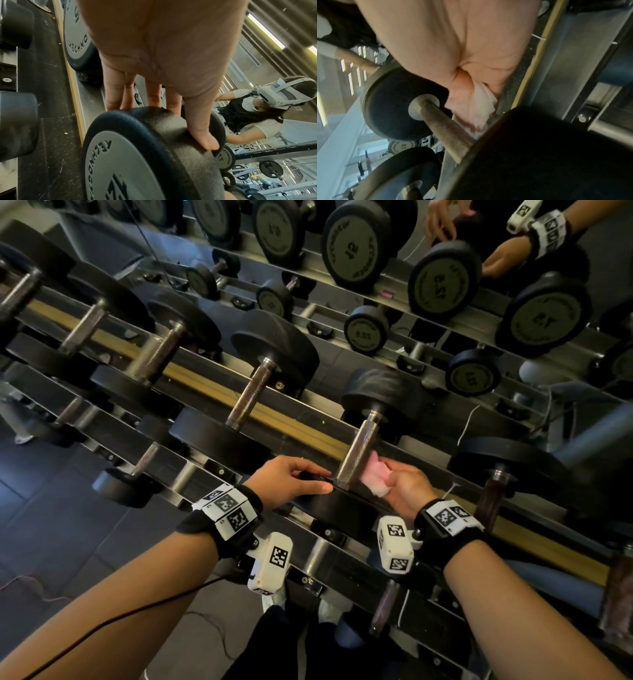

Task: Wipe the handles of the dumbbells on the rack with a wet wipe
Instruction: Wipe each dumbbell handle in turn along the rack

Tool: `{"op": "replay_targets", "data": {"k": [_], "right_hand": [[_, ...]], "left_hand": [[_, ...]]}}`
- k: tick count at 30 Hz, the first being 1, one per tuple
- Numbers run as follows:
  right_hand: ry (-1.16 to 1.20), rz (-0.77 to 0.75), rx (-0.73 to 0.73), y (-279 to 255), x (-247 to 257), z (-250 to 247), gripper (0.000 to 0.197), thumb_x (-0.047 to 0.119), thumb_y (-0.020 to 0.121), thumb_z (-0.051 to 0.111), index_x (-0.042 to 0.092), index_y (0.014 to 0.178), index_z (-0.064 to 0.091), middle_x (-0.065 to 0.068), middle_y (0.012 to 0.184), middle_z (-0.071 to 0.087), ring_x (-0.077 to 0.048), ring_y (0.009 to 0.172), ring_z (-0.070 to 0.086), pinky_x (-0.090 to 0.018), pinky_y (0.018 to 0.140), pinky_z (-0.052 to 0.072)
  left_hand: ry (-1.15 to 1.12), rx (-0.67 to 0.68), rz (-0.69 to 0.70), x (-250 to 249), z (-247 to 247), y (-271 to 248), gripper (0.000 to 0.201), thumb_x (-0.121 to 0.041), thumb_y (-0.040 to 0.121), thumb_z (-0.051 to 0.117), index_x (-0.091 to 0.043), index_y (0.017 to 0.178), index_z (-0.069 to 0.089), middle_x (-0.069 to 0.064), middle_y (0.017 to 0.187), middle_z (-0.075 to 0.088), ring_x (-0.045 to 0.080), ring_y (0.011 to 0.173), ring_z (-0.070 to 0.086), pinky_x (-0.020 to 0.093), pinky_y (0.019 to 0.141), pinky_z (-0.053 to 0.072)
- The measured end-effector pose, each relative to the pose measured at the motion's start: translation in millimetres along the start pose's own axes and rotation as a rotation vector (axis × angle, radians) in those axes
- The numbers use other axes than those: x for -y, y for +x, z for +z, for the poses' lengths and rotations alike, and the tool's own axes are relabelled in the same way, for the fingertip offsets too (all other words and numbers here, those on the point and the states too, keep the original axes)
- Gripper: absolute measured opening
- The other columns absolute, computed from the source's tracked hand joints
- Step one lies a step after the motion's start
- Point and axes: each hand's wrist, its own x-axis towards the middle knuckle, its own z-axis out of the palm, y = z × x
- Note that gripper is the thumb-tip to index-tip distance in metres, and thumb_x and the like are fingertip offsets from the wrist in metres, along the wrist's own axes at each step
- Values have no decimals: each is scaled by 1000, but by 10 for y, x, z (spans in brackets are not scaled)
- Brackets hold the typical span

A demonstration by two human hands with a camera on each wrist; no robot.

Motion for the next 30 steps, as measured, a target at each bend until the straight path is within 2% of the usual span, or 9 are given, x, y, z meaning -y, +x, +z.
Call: {"op": "replay_targets", "data": {"k": [4, 9, 12, 14, 18, 22, 25, 27, 30], "right_hand": [[-58, -41, 81, -24, 27, 252, 41, -14, 93, 29, 3, 104, 64, -30, 127, 59, -40, 118, 58, -43, 94, 50], [-143, -48, 136, -142, -24, 58, 61, -19, 85, 27, 4, 137, 51, -17, 124, 64, -28, 117, 61, -38, 97, 50], [-134, -57, 152, -226, 15, -57, 61, -19, 86, 27, 7, 134, 54, -8, 107, 72, -21, 100, 70, -29, 76, 56], [-38, -90, 62, -203, 92, -81, 61, -20, 87, 25, 4, 137, 51, -14, 115, 69, -22, 97, 70, -28, 74, 57], [194, -157, -32, -39, 157, 82, 65, -23, 90, 24, 5, 146, 40, -21, 141, 51, -31, 127, 54, -39, 104, 45], [-109, -178, 24, -38, -40, 306, 67, -11, 97, 29, 28, 151, 33, -2, 147, 47, -21, 130, 51, -39, 112, 38], [-264, -205, 7, -153, -155, 235, 54, 3, 100, 39, 39, 137, 52, 11, 130, 56, -5, 110, 57, -19, 97, 41], [-313, -187, 65, -301, -133, 163, 39, 17, 101, 48, 48, 109, 70, 19, 110, 69, -1, 101, 64, -9, 81, 45], [-371, -103, 113, -486, 74, 118, 23, 26, 87, 59, 39, 96, 76, 6, 111, 73, -10, 105, 67, -25, 90, 52]], "left_hand": [[2, -4, 0, 0, 0, 9, 34, -48, 74, 77, -42, 107, 72, -12, 113, 70, 12, 115, 61, 45, 111, 41], [8, -13, 22, 24, -3, 12, 30, -49, 73, 78, -45, 103, 73, -17, 107, 71, 5, 108, 63, 38, 108, 44], [9, -1, 28, 39, -3, 21, 30, -51, 72, 78, -48, 101, 73, -18, 106, 72, 3, 107, 63, 38, 107, 45], [4, 9, 28, 34, -7, 23, 34, -54, 69, 77, -48, 102, 73, -17, 107, 72, 5, 108, 63, 40, 107, 45], [3, 19, 30, 25, -6, 13, 37, -58, 66, 76, -48, 102, 72, -17, 108, 71, 5, 110, 63, 42, 108, 45], [-30, 9, 32, 43, 1, 14, 50, -66, 57, 75, -46, 102, 73, -15, 107, 72, 9, 110, 64, 43, 107, 46], [-27, -6, 38, 62, 12, 21, 35, -54, 69, 78, -45, 103, 73, -15, 105, 72, 8, 106, 65, 42, 105, 48], [-34, -7, 40, 86, 14, 23, 29, -48, 75, 78, -44, 103, 73, -14, 105, 72, 8, 104, 66, 42, 103, 49], [-52, 6, 41, 80, 22, 10, 32, -52, 70, 77, -46, 102, 73, -15, 103, 73, 6, 102, 67, 41, 101, 51]]}}
